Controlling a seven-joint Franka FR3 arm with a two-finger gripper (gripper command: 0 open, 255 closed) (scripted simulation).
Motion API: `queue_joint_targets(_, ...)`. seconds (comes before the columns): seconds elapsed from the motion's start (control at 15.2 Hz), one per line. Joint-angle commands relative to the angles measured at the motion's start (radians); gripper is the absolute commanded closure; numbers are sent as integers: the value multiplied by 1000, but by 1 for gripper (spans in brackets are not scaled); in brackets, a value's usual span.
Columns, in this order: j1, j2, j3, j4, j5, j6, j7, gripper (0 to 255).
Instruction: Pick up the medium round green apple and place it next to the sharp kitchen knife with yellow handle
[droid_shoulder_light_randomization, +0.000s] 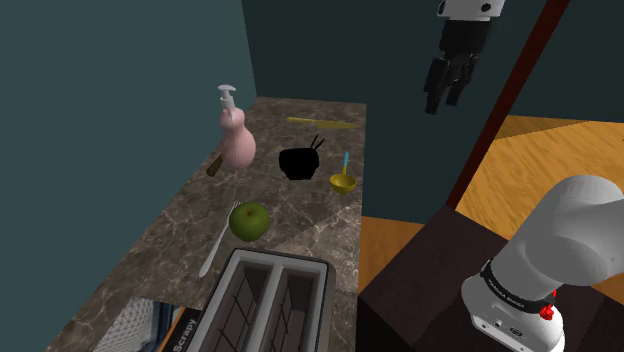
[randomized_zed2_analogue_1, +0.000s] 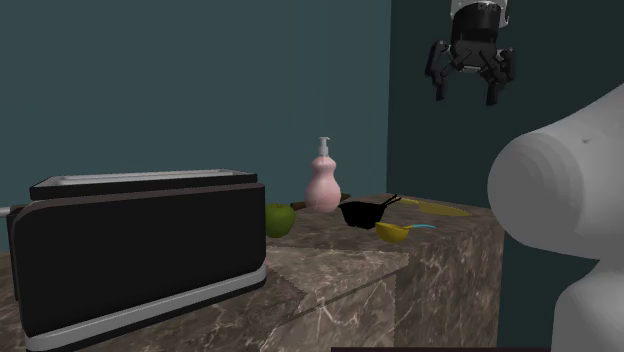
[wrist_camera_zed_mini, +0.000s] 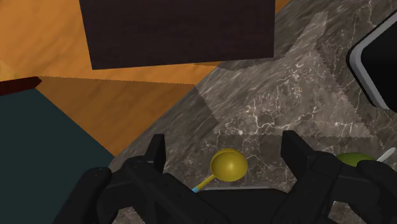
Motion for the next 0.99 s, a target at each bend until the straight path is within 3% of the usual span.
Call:
queue_joint_targets(0.0, 0, 0, 0, 0, 0, 0, 0, 0)
queue_joint_targets(0.92, 143, 299, 145, -3, 53, 402, -79, 0)
